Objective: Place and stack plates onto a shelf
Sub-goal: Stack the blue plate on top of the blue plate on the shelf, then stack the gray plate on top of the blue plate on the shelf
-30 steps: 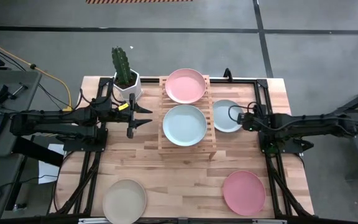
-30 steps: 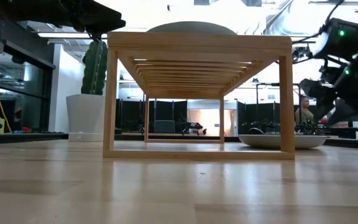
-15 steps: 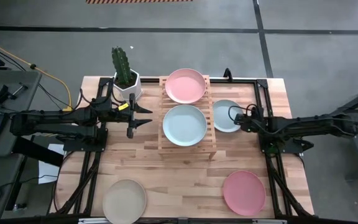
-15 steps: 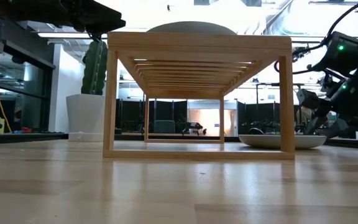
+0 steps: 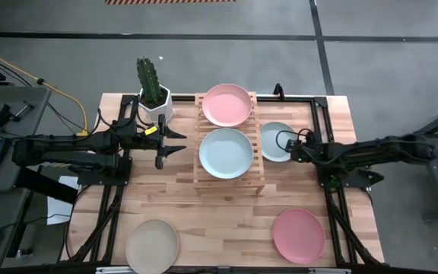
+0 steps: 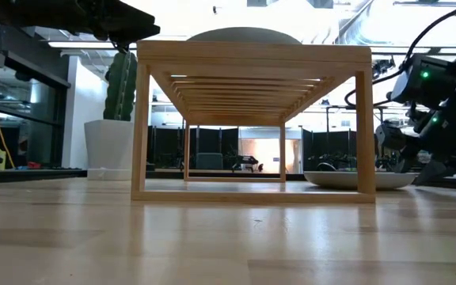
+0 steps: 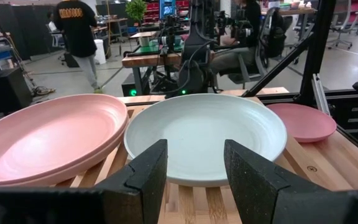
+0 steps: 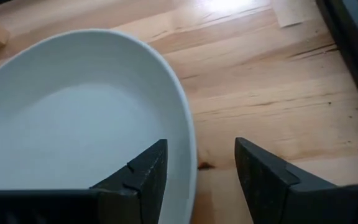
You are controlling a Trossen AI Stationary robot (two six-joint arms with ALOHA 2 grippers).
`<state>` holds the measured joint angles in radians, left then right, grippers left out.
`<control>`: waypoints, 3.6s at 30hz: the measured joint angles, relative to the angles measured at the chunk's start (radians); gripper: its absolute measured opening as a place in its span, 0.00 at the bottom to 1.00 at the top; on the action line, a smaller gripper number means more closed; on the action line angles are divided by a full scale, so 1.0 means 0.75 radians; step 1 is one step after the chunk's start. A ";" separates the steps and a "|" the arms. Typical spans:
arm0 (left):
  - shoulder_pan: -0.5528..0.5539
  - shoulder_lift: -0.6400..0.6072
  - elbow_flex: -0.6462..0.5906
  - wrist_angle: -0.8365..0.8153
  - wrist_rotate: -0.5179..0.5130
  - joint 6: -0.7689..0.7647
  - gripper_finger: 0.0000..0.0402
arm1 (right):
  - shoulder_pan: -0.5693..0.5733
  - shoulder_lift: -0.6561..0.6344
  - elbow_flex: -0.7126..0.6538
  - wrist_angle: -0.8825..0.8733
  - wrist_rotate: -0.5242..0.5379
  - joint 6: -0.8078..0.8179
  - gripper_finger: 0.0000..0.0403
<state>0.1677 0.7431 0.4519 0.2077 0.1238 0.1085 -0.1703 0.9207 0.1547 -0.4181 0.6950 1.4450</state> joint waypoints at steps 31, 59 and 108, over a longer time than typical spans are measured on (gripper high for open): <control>0.000 0.000 0.000 0.009 0.000 -0.036 0.37 | -0.009 -0.396 0.239 -0.293 0.423 -0.263 0.00; 0.000 0.000 0.000 0.031 0.000 -0.039 0.37 | 0.223 0.177 0.998 0.204 -0.019 -1.103 0.00; 0.000 0.000 0.000 0.023 0.000 -0.036 0.37 | 0.322 0.284 1.128 0.187 -0.211 -1.349 0.36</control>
<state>0.1675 0.7433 0.4519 0.2252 0.1238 0.0818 0.0713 1.1336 1.0008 -0.2779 0.5367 0.4330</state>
